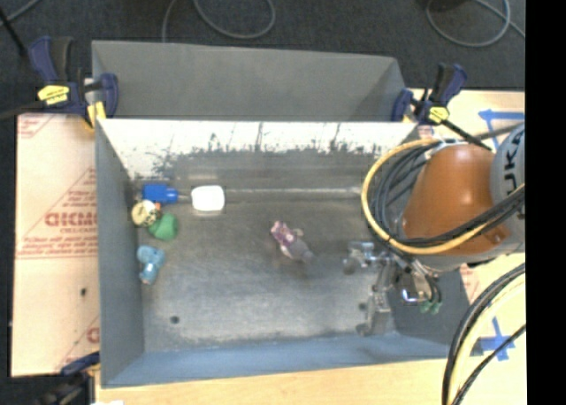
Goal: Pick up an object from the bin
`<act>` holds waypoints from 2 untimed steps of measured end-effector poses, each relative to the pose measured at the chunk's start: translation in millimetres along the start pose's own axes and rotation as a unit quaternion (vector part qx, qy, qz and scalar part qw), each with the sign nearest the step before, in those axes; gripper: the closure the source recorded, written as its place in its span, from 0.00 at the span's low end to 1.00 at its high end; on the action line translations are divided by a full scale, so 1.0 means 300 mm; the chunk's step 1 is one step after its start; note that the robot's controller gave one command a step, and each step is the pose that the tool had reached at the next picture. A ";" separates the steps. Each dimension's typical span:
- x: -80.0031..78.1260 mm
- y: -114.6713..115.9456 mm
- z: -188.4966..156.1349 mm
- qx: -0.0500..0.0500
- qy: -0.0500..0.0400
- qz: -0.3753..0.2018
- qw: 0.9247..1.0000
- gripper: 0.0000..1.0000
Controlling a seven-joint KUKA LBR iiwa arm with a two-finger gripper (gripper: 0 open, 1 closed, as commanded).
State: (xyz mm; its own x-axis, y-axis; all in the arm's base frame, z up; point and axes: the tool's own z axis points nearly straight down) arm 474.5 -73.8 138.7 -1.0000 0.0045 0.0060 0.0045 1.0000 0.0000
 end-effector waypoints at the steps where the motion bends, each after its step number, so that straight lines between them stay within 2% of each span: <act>1: -0.007 0.001 -0.013 0.001 -0.004 -0.001 1.000 0.00; 2: -0.160 0.078 -0.049 0.001 -0.001 -0.023 1.000 0.00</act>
Offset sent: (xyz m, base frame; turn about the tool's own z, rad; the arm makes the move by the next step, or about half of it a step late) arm 0.0701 0.0375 0.0194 -0.0701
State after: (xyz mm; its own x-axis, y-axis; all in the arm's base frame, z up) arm 522.6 -50.5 153.2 -0.9991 -0.0424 0.0032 -0.0424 0.9991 -0.0012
